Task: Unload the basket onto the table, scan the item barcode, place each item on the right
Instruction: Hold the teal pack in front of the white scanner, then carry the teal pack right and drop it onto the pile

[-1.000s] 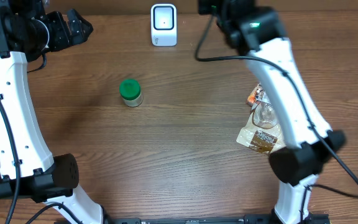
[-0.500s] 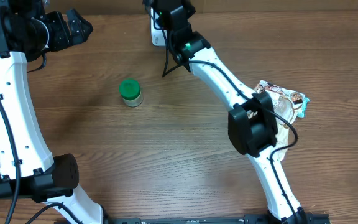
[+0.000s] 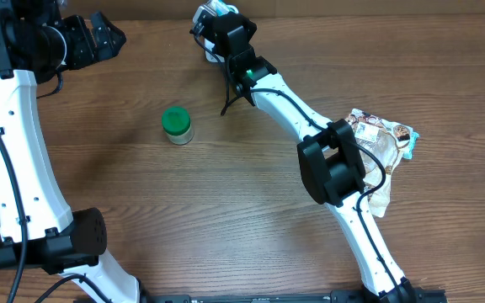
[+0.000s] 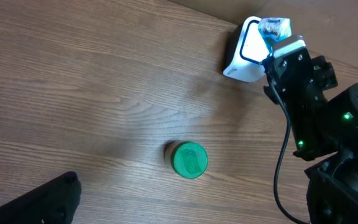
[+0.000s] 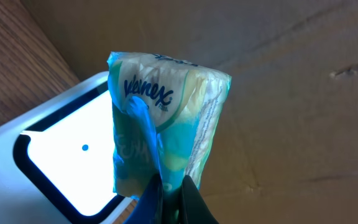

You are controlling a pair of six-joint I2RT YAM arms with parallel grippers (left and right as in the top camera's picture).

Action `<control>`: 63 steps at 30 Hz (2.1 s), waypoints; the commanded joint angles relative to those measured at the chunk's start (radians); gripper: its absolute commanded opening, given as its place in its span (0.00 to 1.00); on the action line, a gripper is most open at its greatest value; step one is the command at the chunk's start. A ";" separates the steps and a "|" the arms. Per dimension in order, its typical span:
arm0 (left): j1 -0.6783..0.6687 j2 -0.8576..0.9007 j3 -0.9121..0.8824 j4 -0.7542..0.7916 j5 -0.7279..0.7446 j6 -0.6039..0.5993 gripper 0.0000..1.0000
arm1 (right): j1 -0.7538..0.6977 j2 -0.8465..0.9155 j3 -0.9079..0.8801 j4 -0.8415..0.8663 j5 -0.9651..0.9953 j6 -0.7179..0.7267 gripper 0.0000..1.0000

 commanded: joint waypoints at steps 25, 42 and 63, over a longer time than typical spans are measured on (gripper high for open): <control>-0.007 -0.002 0.001 0.002 -0.002 -0.003 1.00 | 0.045 -0.056 -0.003 -0.049 0.247 -0.156 0.04; -0.007 -0.002 0.001 0.002 -0.002 -0.003 1.00 | -0.046 -0.542 -0.003 -0.843 -0.408 0.995 0.04; -0.007 -0.002 0.001 0.002 -0.002 -0.003 1.00 | -0.390 -0.545 -0.573 -1.252 -0.440 1.202 0.14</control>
